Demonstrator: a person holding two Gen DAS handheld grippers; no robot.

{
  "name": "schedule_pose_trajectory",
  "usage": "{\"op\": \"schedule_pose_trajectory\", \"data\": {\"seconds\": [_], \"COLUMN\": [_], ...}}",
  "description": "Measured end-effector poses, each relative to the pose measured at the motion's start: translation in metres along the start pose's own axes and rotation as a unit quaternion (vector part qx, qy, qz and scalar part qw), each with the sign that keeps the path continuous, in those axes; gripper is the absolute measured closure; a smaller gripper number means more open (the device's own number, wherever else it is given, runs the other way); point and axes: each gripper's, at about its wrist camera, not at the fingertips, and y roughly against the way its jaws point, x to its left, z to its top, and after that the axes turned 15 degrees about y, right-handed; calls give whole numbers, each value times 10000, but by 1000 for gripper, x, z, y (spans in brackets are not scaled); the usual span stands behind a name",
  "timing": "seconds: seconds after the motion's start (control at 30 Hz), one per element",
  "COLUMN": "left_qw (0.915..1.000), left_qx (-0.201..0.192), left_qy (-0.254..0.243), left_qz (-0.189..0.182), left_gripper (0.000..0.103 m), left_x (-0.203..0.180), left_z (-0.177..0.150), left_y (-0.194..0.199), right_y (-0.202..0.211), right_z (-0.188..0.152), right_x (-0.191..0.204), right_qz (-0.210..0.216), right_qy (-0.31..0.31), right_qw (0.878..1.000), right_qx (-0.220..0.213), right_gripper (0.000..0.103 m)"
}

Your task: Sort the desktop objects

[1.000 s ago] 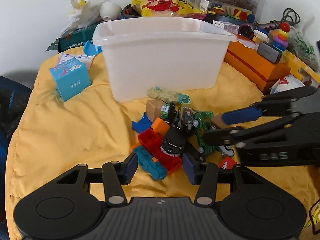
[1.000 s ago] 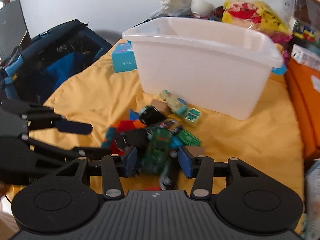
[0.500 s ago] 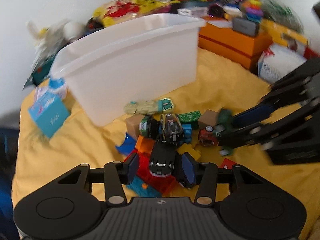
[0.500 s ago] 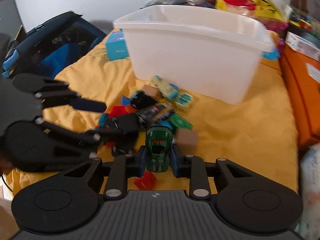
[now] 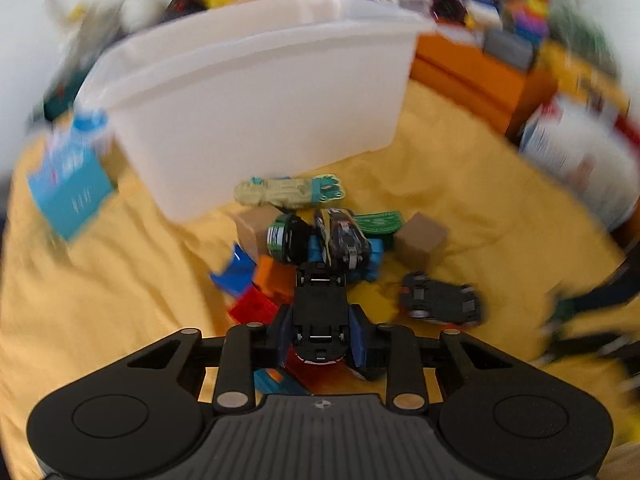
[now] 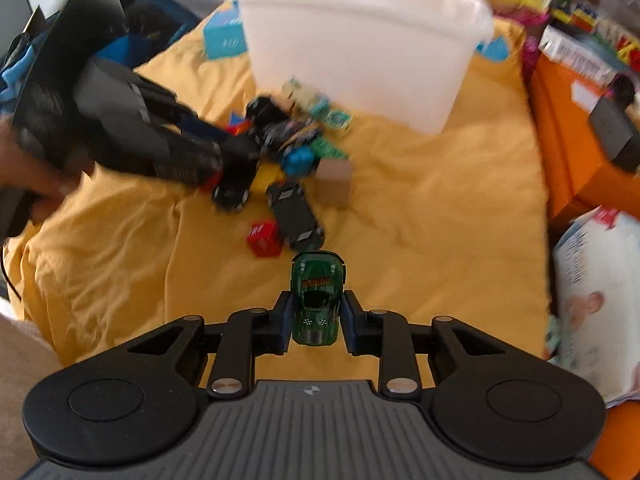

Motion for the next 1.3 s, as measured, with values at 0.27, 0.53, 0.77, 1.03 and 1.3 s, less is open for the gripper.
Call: {"op": "schedule_pose_trajectory", "data": {"seconds": [0.27,0.53,0.77,1.03,1.3], "left_qw": [9888,9772,9816,9898,9993], "left_qx": [432,754,404,159,-118], "left_qy": [944,1601,1602,1275,355], "left_qz": [-1075,-1169,-963,-618,18], "left_gripper": [70,70,66,63,63], "left_x": [8,18,21,20,4], "left_z": [-35,-68,-64,-62,-68], "left_y": [38,9,19,31,46], "right_y": [-31,-31,-30,-24,-15], "right_z": [5,0,-3,-8,-13], "right_x": [8,5,7,5,8], "right_qz": [-82,34,82,42,-72], "right_qy": [277,304,359,327,413], "right_qw": [9996,9995,9993,9993,9989], "right_qx": [7,-75,-87,-156,-229], "right_gripper": [71,64,60,58,55]}}
